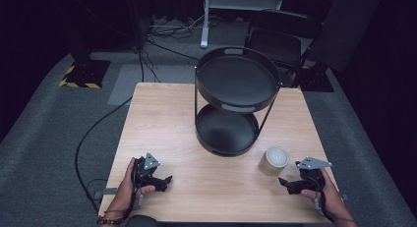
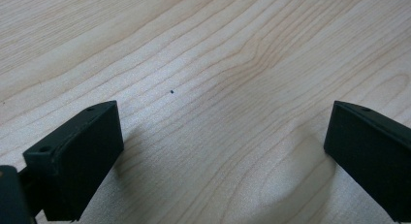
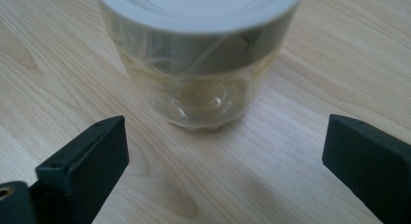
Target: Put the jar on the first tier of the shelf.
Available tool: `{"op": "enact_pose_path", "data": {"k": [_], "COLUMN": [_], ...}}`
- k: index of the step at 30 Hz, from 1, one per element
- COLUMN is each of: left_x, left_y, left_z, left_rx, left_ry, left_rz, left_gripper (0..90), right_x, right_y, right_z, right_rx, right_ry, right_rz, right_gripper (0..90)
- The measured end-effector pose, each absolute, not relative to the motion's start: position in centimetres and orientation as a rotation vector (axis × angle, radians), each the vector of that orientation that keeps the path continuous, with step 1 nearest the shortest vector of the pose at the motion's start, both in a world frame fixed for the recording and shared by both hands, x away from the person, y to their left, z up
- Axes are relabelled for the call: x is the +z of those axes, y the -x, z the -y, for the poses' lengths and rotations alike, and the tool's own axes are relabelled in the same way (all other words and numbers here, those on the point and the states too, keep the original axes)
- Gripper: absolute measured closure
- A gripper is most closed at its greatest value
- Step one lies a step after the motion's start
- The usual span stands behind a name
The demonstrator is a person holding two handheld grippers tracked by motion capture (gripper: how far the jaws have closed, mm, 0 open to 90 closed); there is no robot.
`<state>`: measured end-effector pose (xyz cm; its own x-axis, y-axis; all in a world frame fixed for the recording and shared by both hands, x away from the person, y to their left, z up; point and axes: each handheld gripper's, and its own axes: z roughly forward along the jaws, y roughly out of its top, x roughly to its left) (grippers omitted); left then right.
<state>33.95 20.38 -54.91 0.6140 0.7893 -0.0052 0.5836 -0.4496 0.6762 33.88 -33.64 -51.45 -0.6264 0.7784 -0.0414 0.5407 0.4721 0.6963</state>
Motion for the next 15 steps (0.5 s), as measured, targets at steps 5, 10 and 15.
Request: {"op": "enact_pose_path", "data": {"k": [5,10,15], "left_x": [-54.9,-54.9,-54.9], "left_y": [-34.0,-33.9,-34.0], "left_z": [-20.4,-20.4,-20.4], "left_rx": [0.412,0.412,0.412], "left_ry": [-2.191,-2.192,-2.192], "left_rz": [-1.075,-1.075,-1.074], "left_gripper": [0.1,0.1,0.1], "right_x": [-51.4,-51.4,-51.5], "right_y": [-34.4,-35.0,-35.6], "right_z": [33.2,32.5,31.9], "right_rx": [0.932,0.928,0.923], "right_ry": [-1.107,-1.100,-1.101], "right_rz": [-2.373,-2.381,-2.384], "right_gripper": [2.7,2.7,2.8]}}
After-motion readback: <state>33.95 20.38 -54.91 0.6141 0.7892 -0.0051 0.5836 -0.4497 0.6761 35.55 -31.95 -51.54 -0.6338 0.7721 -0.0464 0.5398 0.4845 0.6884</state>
